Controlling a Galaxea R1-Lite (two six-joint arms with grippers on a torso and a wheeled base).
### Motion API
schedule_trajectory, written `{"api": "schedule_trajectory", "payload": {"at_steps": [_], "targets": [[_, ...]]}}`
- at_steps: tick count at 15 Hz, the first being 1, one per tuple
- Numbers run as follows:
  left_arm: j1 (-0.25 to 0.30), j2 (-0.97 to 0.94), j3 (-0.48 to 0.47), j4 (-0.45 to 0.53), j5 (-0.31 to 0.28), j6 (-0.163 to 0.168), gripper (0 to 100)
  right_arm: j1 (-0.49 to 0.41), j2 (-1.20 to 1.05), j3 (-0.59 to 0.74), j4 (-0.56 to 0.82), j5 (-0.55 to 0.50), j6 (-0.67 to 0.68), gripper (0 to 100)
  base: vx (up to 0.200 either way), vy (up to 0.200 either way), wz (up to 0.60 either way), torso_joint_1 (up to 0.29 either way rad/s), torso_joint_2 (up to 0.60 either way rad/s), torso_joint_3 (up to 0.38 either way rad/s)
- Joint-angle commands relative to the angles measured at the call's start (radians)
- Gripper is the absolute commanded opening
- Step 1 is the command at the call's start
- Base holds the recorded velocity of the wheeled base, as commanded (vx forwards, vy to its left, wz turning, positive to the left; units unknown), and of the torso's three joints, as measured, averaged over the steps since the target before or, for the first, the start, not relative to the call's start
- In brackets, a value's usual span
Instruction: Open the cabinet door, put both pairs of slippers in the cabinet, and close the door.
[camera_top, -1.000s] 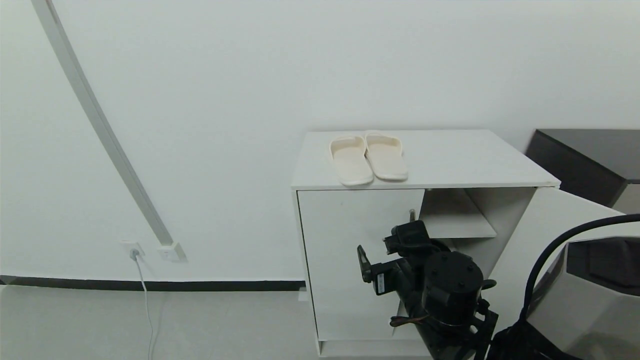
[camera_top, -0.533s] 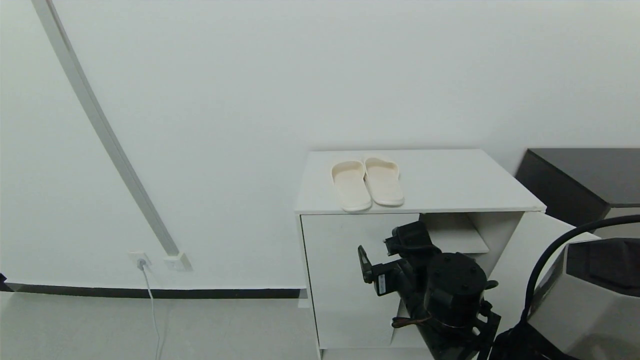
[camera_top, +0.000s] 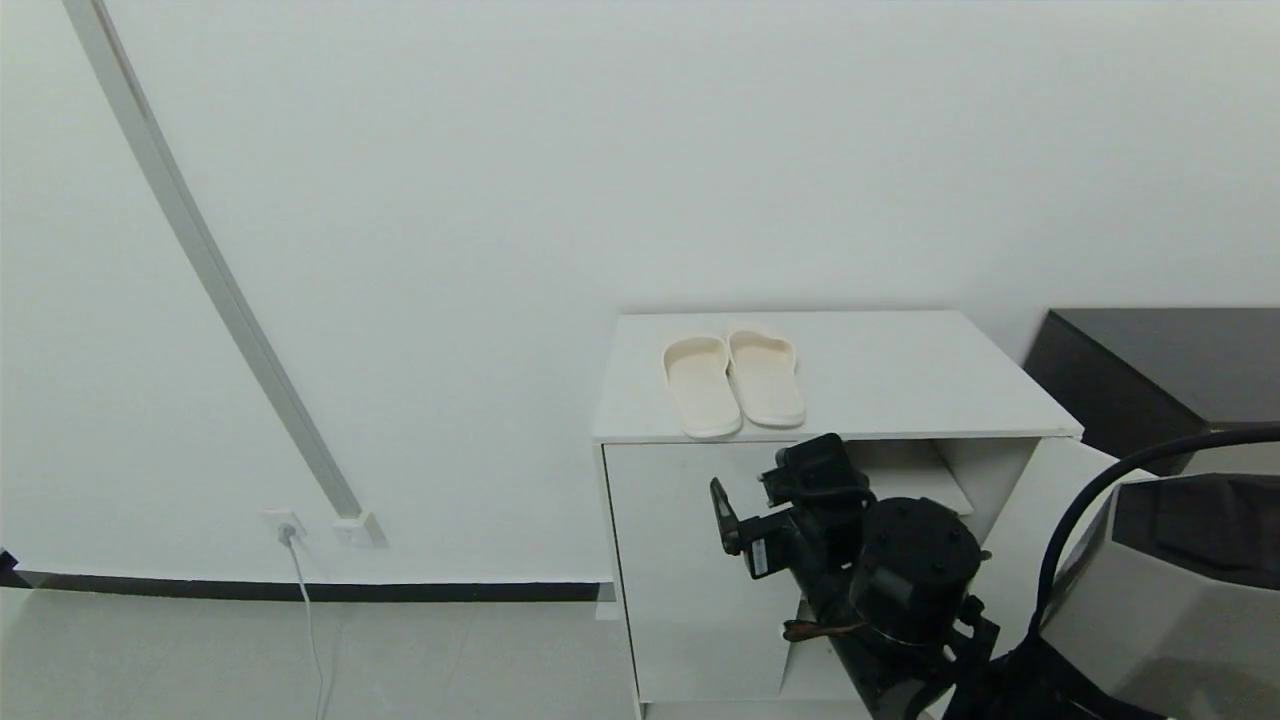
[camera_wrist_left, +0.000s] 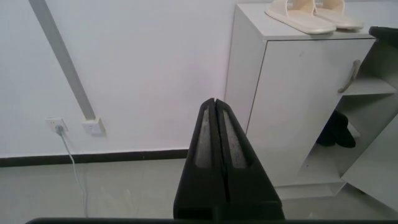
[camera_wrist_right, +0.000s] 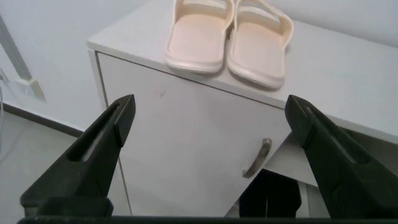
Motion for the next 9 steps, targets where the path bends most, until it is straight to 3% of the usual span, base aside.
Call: {"api": "schedule_trajectory", "payload": {"at_steps": [1, 5, 8, 9], "targets": [[0.0, 0.001, 0.0, 0.0, 0.0, 0.001, 0, -0.039, -0.06, -0.115, 0.162, -0.001, 0.017, 100, 0.0, 0.0, 0.0, 0.0, 0.0, 0.0], [0.0, 0.001, 0.0, 0.0, 0.0, -0.001, 0, -0.068, -0.137, -0.414, 0.654, 0.002, 0.215, 100, 0.0, 0.0, 0.0, 0.0, 0.0, 0.0], [0.0, 0.001, 0.0, 0.0, 0.0, -0.001, 0, -0.077, -0.149, -0.503, 0.806, 0.024, 0.257, 100, 0.0, 0.0, 0.0, 0.0, 0.0, 0.0], [0.0, 0.001, 0.0, 0.0, 0.0, 0.001, 0, -0.079, -0.148, -0.505, 0.826, 0.025, 0.257, 100, 0.2, 0.0, 0.0, 0.007, 0.0, 0.007]]}}
